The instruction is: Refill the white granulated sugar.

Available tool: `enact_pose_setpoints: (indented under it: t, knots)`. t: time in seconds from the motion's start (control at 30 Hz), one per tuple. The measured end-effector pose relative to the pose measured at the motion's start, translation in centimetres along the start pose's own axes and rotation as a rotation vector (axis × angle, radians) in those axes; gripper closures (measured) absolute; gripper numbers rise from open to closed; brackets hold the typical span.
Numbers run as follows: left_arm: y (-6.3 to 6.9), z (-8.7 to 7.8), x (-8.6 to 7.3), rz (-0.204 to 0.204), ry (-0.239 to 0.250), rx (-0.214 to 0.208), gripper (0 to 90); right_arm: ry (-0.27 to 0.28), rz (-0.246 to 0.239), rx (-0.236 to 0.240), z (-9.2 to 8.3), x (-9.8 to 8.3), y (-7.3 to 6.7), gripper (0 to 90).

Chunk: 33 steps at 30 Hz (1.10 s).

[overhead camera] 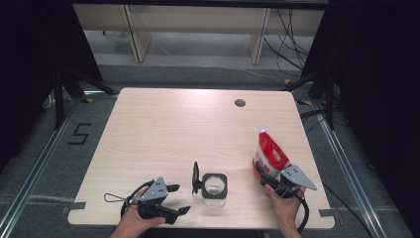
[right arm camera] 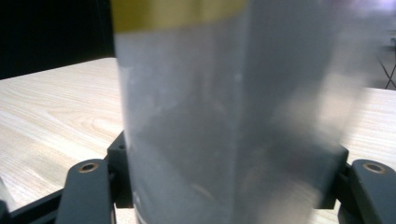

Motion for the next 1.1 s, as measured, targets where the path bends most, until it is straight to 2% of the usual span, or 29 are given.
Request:
enact_pose_setpoints:
  t: [0.03,0.1,0.13,0.2,0.23,0.27,0.3,0.33,0.37,0.4,0.43,0.47,0.5,0.63,0.67,0.7,0.73,0.77,0.8,0.83,0.87,0.93,1.03,1.07,1.1]
  knots:
    - [0.09,0.06,0.01,-0.011,0.005,-0.002,20.1,-0.001,0.001,0.000,-0.01,0.00,-0.01,31.4]
    - [0.02,0.03,-0.02,0.004,-0.007,-0.002,20.1,0.019,-0.020,0.006,0.11,0.04,0.12,30.9]
    - [-0.02,0.03,-0.01,0.014,-0.004,-0.002,20.1,0.011,-0.014,0.001,0.09,0.03,0.08,30.7]
    - [0.01,0.09,0.02,0.003,0.003,-0.001,20.1,0.018,-0.017,-0.004,0.20,0.01,0.15,29.7]
    - [-0.10,0.03,0.05,0.026,-0.006,-0.008,20.1,0.016,-0.030,0.030,0.33,0.10,0.39,31.1]
    - [-0.10,0.03,0.05,0.026,-0.006,-0.008,20.1,0.016,-0.030,0.030,0.33,0.10,0.39,31.1]
    - [0.06,0.03,0.03,-0.001,-0.004,-0.003,20.1,0.002,-0.013,0.070,0.36,0.04,0.30,34.3]
    - [0.06,0.03,0.03,-0.001,-0.004,-0.003,20.1,0.002,-0.013,0.070,0.36,0.04,0.30,34.3]
    - [-0.01,0.11,0.07,0.005,0.002,-0.006,20.1,0.046,-0.039,0.030,0.57,0.03,0.19,33.9]
    - [-0.12,0.05,0.09,0.026,-0.006,-0.009,20.1,0.039,-0.042,0.023,0.49,0.04,0.19,33.3]
    - [0.07,0.07,0.02,0.000,-0.009,-0.003,20.1,0.032,-0.042,0.027,0.48,0.06,0.20,32.2]
    - [0.12,0.12,0.01,0.001,-0.003,-0.001,20.1,0.011,-0.012,0.025,0.39,0.01,0.08,30.9]
    - [0.13,0.09,0.04,-0.002,-0.005,-0.006,20.1,0.012,-0.011,0.022,0.40,0.02,0.11,30.1]
    - [0.07,0.07,0.08,0.010,-0.003,-0.006,20.1,0.037,-0.011,0.016,0.61,0.01,0.14,28.4]
    - [0.12,0.08,0.06,-0.003,-0.003,-0.006,20.1,0.050,-0.039,0.008,0.67,0.07,0.30,27.7]
    - [0.10,0.09,0.07,-0.007,-0.003,-0.005,20.1,0.051,-0.039,0.010,0.69,0.07,0.31,27.1]
    - [0.01,0.05,0.08,0.002,-0.008,-0.004,20.1,0.051,-0.037,0.008,0.67,0.06,0.29,26.4]
    - [0.09,0.06,0.08,-0.004,-0.004,-0.005,20.1,0.036,-0.011,0.007,0.57,0.00,0.12,26.3]
    - [0.12,0.06,0.08,-0.003,-0.004,-0.008,20.1,0.055,-0.038,0.013,0.69,0.06,0.27,26.5]
    - [0.12,0.06,0.08,-0.003,-0.004,-0.008,20.1,0.055,-0.038,0.013,0.69,0.06,0.27,26.5]
    - [0.12,0.06,0.07,-0.001,-0.002,-0.007,20.1,0.052,-0.045,0.016,0.66,0.05,0.29,32.2]
    - [0.11,0.05,0.09,-0.003,-0.004,-0.007,20.1,0.050,-0.049,0.025,0.66,0.04,0.28,35.5]
    - [0.17,0.09,0.12,-0.006,0.002,-0.011,20.3,0.047,-0.030,0.037,0.69,0.00,0.13,36.5]
    - [0.18,0.09,0.13,-0.007,0.004,-0.009,20.4,0.023,-0.036,0.029,0.54,0.19,0.24,37.6]
    - [0.16,0.10,0.16,0.000,0.008,-0.005,20.4,0.017,-0.032,0.049,0.53,0.21,0.26,38.1]
Point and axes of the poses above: each handheld gripper's, and its own axes: z roughly forward along the jaws, x roughly out of its top, y roughly to its right, the point moved 1 cm from there along z, roughly forward along the jaws, and after that the axes turned 9 degrees about z, right-handed, at the moved point
